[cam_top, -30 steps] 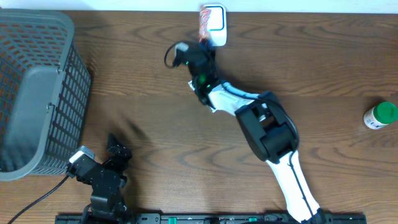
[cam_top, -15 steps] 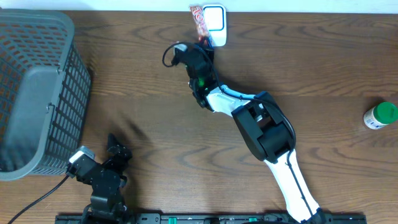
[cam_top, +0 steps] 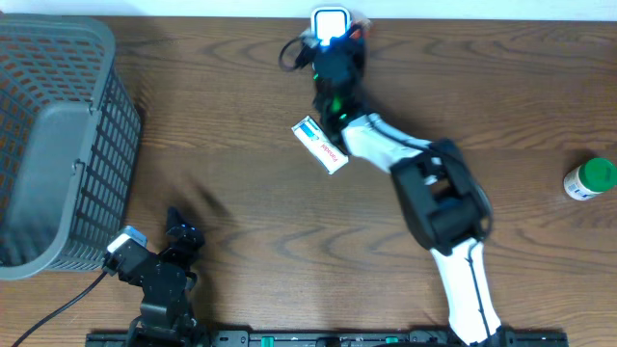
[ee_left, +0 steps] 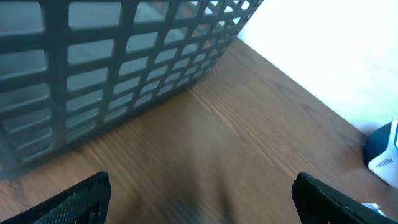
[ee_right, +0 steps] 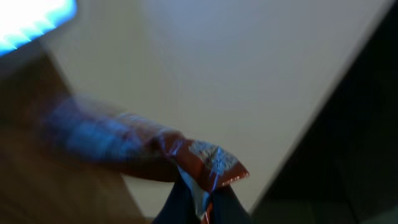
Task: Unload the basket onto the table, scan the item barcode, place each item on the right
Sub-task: 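Carry the TOP bar to the right table edge and release it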
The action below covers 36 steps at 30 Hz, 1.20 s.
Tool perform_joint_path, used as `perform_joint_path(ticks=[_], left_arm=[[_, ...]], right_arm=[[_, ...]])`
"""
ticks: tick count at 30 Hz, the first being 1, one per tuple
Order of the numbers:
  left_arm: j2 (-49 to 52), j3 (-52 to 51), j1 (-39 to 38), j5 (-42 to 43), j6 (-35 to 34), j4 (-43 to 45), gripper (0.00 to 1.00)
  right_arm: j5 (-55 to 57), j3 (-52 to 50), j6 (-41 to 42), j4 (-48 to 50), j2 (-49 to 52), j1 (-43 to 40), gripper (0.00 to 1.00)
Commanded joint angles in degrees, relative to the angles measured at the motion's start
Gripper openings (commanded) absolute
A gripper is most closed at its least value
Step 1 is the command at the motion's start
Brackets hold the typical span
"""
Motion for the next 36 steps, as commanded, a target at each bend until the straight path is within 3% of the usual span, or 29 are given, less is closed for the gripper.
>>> perform_joint_path(ticks=[1,4,9,15,19,24,36], left_arm=[[-0.33,-0.76,0.13,-0.31,0.0,-1.62,0.93],[-0.33,-0.76,0.15,-0.31,0.0,-1.62,0.94],[-0.33,-0.76,0.13,-0.33,0.0,-1.62,0.94],[-0.33,-0.76,0.13,-0.33,0.0,-1.62,0.93],[-0.33,-0.76,0.13,-0.31,0.0,-1.62,0.93],[-0.33,-0.76,0.13,-0.31,0.0,-1.62,0.94],[-0.33,-0.76,0.13,-0.31,0.0,-1.62,0.93]], right_arm=[[2.71,0.39,1.57,-7.26,-11.23,-2.51,0.01],[1.16,0.39,7.8,-24.04,-19.02,-5.62,0.01],[-0.72,0.39,25.14,-42.47,-28.48,-14.8,0.01],[-4.22,0.37,43.98,-58.97,-32.06,-33.7,0.01],[-16.37,0.02,57.55,-69.83,-31.41,-46.16,0.01],[-28.11,-0.5,69.46,-72.74,-29.88,-56.94,0.01],[-32.0,-7.32,74.84,-65.22,-27.69,-63.87,0.01]])
